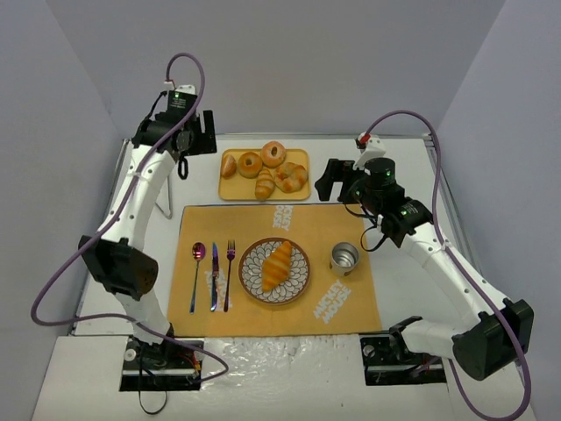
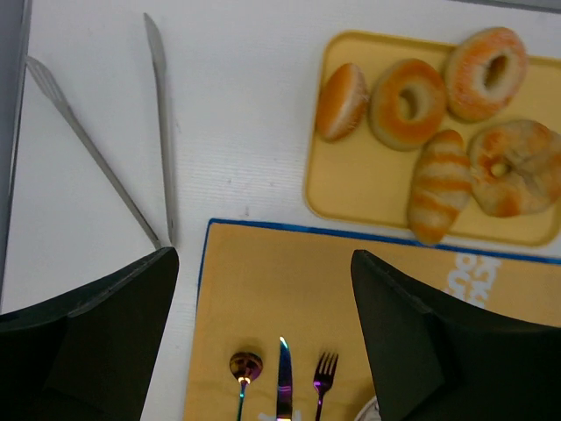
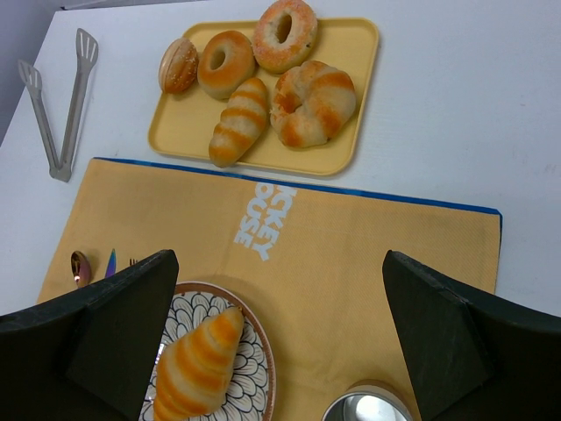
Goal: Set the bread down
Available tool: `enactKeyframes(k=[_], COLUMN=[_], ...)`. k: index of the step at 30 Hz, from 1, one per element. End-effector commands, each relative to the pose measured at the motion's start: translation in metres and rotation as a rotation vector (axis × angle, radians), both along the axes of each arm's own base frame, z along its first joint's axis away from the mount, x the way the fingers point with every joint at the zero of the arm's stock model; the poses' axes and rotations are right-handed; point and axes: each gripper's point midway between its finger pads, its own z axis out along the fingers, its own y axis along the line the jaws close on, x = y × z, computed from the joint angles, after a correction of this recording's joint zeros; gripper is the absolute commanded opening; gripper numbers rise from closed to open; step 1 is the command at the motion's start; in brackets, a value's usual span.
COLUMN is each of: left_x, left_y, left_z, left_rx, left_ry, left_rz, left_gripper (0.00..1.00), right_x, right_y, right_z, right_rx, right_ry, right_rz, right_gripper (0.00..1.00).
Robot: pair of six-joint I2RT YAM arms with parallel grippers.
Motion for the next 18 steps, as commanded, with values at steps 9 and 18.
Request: enactKeyframes(k=[9, 18], left_x=[-0.119, -0.146], left_y=[-0.094, -0.116], left_z=[0.059, 0.047], left_rx=[-0.081, -0.115], left_ry=[-0.203, -0.283], left_rz=[-0.401, -0.534], left_gripper=[0.77, 0.77], right_x=[0.000, 0.000], right_y=[-0.006, -0.009], right_z=[0.044, 0.047], right_rx=[0.062, 0.069], right_ry=[-0.121, -0.128], right_rz=[-0.047, -0.070], right_gripper=[1.00, 1.00])
